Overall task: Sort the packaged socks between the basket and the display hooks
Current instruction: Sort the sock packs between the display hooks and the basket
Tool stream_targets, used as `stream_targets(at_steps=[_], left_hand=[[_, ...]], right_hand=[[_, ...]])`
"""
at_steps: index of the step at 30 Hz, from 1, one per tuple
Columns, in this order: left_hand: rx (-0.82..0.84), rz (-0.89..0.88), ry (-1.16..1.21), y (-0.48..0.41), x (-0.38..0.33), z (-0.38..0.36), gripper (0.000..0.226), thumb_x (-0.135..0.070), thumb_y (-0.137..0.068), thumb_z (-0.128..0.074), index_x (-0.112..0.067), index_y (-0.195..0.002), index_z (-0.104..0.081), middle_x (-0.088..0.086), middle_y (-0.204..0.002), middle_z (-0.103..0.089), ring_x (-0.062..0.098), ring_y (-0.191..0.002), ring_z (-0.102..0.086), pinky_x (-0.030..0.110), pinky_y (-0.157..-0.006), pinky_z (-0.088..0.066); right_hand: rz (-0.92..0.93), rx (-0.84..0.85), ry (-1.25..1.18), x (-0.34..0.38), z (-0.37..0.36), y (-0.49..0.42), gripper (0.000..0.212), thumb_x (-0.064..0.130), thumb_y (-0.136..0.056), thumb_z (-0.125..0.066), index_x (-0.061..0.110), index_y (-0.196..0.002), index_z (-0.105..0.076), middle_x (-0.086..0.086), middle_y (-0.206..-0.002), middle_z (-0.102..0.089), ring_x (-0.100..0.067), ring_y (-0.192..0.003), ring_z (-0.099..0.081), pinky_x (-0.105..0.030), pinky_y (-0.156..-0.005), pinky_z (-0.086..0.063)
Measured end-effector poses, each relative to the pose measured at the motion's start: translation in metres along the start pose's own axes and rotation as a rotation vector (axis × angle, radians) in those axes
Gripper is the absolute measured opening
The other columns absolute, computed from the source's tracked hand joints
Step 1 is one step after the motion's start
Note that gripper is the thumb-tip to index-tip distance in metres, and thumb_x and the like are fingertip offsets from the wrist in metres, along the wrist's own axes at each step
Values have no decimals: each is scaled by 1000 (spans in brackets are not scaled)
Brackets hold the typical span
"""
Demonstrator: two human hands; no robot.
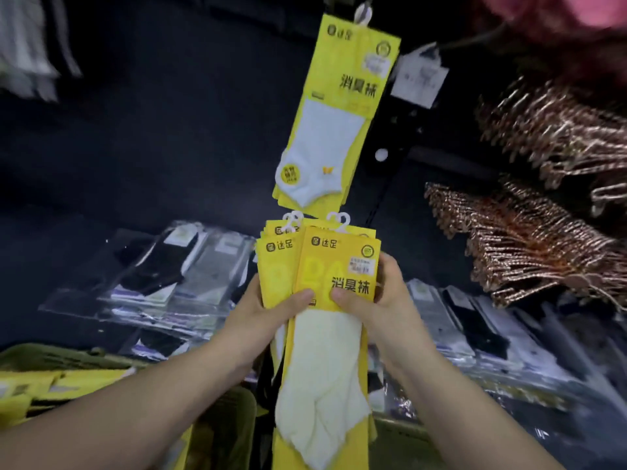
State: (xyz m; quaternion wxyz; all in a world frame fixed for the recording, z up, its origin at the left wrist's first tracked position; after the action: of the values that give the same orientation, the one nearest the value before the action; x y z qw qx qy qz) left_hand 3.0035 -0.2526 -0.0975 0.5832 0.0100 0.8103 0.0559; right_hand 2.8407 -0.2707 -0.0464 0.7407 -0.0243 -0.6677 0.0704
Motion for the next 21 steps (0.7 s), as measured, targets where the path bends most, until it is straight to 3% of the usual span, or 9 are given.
stream_targets(at_steps=[2,5,7,11,14,17,21], left_hand=[[-10,-46,38,-4,-15,1,77,-42,-48,-79,-21,-119,-58,-2,-104,-75,17,-95,-71,34,-80,-55],[-3,-110,92,-10,-38,-1,77,-42,-44,-77,-19,-115,-58,-8,-94,-76,11,-84,-73,19,-62,-56],[16,-141,100,-14,-51,2,79,-42,-43,-77,-17,-116,-58,-8,-94,-76,9,-84,-73,15,-59,-54],[43,-179,66,-22,-76,14,81,-41,-48,-75,-13,-122,-57,-4,-103,-75,11,-93,-71,18,-68,-55],[1,-207,33,-29,-92,26,76,-40,-51,-77,-18,-121,-57,-1,-111,-72,15,-101,-69,27,-82,-52],[-84,-265,-43,-35,-103,47,69,-40,-53,-79,-25,-117,-58,-5,-106,-73,14,-99,-69,31,-85,-51],[-198,-270,-139,-42,-112,87,71,-45,-53,-78,-28,-118,-56,-3,-105,-72,19,-97,-69,40,-87,-53]], right_hand=[[131,-91,88,23,-7,-12,57,13,-69,-81,36,-111,-50,10,-92,-67,0,-81,-65,-18,-65,-53],[227,-128,52,52,-16,-26,51,12,-67,-82,29,-107,-55,2,-86,-71,-12,-76,-69,-24,-61,-55],[218,-75,0,66,-21,-34,46,8,-71,-80,25,-106,-54,1,-86,-74,-15,-76,-71,-23,-59,-55],[146,66,-38,89,-23,-46,38,3,-78,-72,18,-104,-50,0,-88,-75,-17,-79,-72,-25,-59,-56],[190,62,11,106,-24,-56,38,-1,-80,-69,25,-102,-51,1,-89,-73,-17,-82,-71,-32,-65,-57],[284,-48,21,129,-22,-69,36,5,-83,-68,37,-93,-55,7,-84,-71,-12,-74,-69,-28,-60,-56],[411,-264,56,164,-18,-90,13,24,-85,-68,32,-81,-59,16,-57,-57,2,-53,-55,-18,-47,-46]])
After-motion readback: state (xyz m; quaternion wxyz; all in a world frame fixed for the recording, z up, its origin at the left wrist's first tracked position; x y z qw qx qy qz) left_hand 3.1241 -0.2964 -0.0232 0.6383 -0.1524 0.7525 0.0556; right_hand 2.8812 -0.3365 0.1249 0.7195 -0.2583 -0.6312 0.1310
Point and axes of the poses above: each hand's wrist, its own y-axis away from the middle knuckle, its own z-axis out of the back of the hand, x = y × z, the point moved 2 cm from there along -y, towards the middle knuckle
